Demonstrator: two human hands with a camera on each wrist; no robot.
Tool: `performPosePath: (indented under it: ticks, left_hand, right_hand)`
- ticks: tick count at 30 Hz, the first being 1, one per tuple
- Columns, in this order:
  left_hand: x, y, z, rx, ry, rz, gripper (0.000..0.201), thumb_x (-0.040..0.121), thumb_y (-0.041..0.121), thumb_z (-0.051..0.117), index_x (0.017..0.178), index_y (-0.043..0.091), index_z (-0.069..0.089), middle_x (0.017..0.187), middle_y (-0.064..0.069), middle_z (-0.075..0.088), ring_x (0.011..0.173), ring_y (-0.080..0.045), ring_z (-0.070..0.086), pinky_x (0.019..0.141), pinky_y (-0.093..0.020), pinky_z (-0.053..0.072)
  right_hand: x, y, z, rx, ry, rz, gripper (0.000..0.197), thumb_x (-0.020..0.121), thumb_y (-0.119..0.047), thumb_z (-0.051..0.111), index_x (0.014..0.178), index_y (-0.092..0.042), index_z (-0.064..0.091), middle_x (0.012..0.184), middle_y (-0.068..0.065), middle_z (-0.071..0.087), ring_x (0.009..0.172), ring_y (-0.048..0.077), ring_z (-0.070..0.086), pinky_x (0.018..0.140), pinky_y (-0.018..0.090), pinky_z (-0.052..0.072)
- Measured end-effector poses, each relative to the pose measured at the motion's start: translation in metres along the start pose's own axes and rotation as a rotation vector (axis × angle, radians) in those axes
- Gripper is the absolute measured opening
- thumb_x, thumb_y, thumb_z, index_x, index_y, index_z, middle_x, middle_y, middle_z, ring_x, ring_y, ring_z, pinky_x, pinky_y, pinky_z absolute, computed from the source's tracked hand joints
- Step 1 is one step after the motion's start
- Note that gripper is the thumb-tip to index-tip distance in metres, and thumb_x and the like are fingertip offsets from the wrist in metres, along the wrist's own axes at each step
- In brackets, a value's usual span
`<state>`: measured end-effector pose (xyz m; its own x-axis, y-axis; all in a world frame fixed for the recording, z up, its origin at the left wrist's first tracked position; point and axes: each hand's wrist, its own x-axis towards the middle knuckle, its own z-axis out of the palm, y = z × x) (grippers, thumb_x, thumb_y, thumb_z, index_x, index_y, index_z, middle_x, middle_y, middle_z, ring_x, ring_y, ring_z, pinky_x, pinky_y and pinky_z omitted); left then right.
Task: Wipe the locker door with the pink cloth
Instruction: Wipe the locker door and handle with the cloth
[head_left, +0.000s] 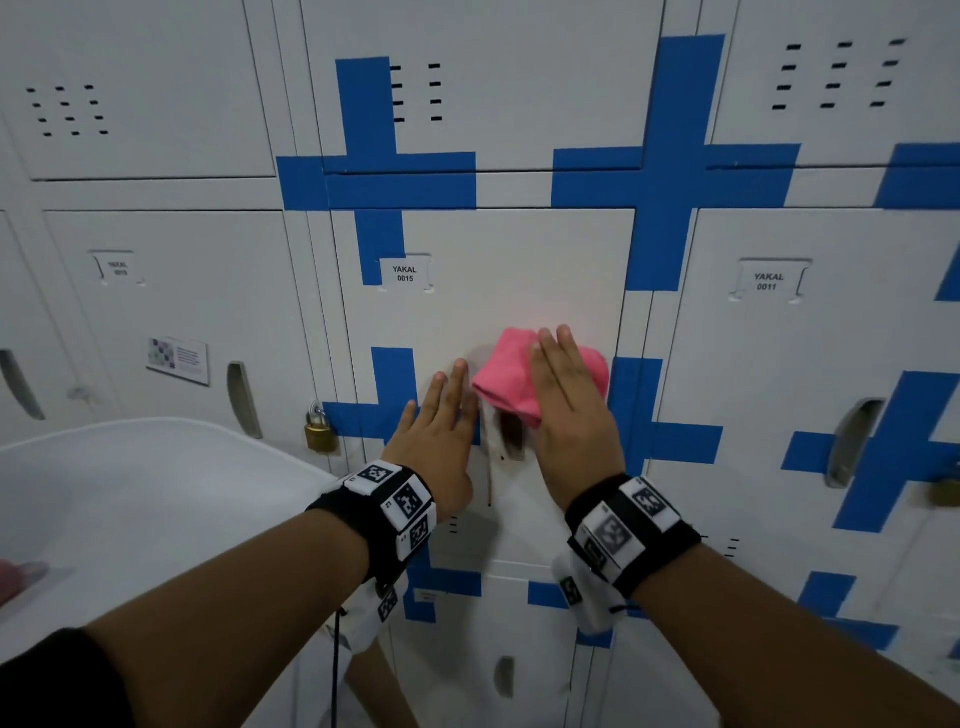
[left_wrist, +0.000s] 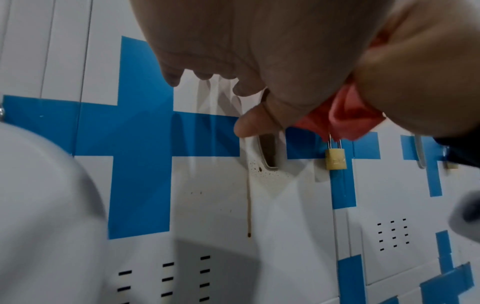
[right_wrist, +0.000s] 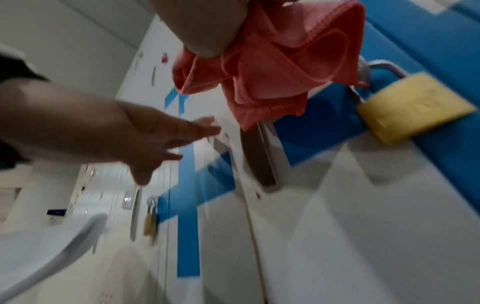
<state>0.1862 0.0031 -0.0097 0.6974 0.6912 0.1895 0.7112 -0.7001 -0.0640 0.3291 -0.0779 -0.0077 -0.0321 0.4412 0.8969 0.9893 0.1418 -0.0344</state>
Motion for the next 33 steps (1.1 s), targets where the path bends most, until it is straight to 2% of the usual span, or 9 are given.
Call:
performPosePath:
  ticks: [3,7,11,15,19,23,29,31,33]
  left_hand:
    - [-0.001,0.001,0.002,0.025,-0.017,-0.011,0.097,0.079,0.016,0.050,0.148,0.013,-0.018,0.154,-0.008,-0.033,0.145,-0.029,-0.023,0.120,-0.051,0.004]
    - [-0.001,0.001,0.006,0.008,-0.050,-0.021,0.095,0.079,0.015,0.050,0.149,0.012,-0.014,0.155,-0.004,-0.032,0.146,-0.027,-0.019,0.120,-0.050,0.005]
    - [0.001,0.000,0.008,-0.034,-0.053,-0.010,0.095,0.079,0.012,0.049,0.149,0.017,-0.015,0.155,-0.002,-0.032,0.146,-0.026,-0.019,0.120,-0.050,0.004]
    - [0.003,-0.002,0.007,-0.050,-0.056,0.000,0.094,0.080,0.009,0.048,0.149,0.021,-0.015,0.156,0.001,-0.031,0.146,-0.023,-0.019,0.120,-0.050,0.003]
    - [0.005,-0.009,0.004,-0.014,-0.094,0.003,0.088,0.083,0.010,0.046,0.150,0.019,-0.011,0.155,0.003,-0.032,0.146,-0.019,-0.018,0.121,-0.050,0.003]
    - [0.005,-0.017,0.001,0.015,-0.109,0.033,0.089,0.083,0.009,0.045,0.149,0.021,-0.013,0.155,0.004,-0.031,0.147,-0.017,-0.017,0.120,-0.050,0.002]
    - [0.004,-0.020,-0.008,0.011,-0.151,0.049,0.088,0.081,0.006,0.045,0.150,0.021,-0.008,0.156,0.005,-0.029,0.147,-0.016,-0.014,0.120,-0.051,0.004]
    - [0.003,-0.020,-0.011,-0.002,-0.158,0.053,0.088,0.080,0.004,0.044,0.151,0.021,-0.006,0.156,0.005,-0.028,0.147,-0.015,-0.013,0.120,-0.051,0.004]
    - [0.002,-0.021,-0.013,-0.022,-0.163,0.059,0.089,0.078,0.002,0.043,0.151,0.020,-0.005,0.157,0.006,-0.027,0.148,-0.014,-0.012,0.120,-0.051,0.005]
  right_hand:
    - [0.014,0.003,0.002,0.007,-0.071,0.002,0.062,0.104,-0.035,0.013,0.133,0.010,0.043,0.139,0.027,0.044,0.134,0.039,0.034,0.108,0.047,0.029]
    - [0.001,0.016,0.022,-0.104,-0.244,0.012,0.056,0.088,-0.018,0.027,0.134,0.011,0.041,0.140,0.030,0.041,0.131,0.042,0.038,0.106,0.051,0.035]
    - [-0.019,0.019,0.036,-0.163,-0.222,-0.013,0.059,0.076,0.003,0.049,0.134,0.010,0.040,0.140,0.029,0.042,0.130,0.038,0.041,0.106,0.048,0.026]
    - [-0.042,0.021,0.049,-0.221,-0.278,-0.040,0.072,0.065,0.013,0.065,0.133,0.009,0.043,0.140,0.028,0.042,0.131,0.038,0.040,0.107,0.049,0.022]
    - [-0.079,0.019,0.057,-0.239,-0.387,-0.037,0.074,0.058,0.016,0.068,0.129,0.007,0.050,0.137,0.026,0.046,0.127,0.037,0.045,0.105,0.049,0.027]
    - [-0.085,0.018,0.058,-0.239,-0.386,-0.031,0.070,0.057,0.015,0.066,0.125,0.007,0.054,0.133,0.026,0.051,0.124,0.037,0.049,0.102,0.051,0.027]
    - [-0.076,0.016,0.039,-0.097,-0.300,0.033,0.068,0.062,0.012,0.075,0.126,0.004,0.054,0.133,0.022,0.053,0.125,0.033,0.048,0.103,0.049,0.032]
    - [-0.063,0.013,0.027,-0.043,-0.175,0.048,0.058,0.077,0.006,0.067,0.132,0.004,0.047,0.138,0.021,0.047,0.132,0.030,0.037,0.106,0.047,0.030]
    - [-0.041,0.010,0.015,-0.044,-0.026,0.039,0.042,0.094,-0.011,0.048,0.134,0.004,0.045,0.139,0.020,0.046,0.135,0.029,0.032,0.109,0.044,0.027]
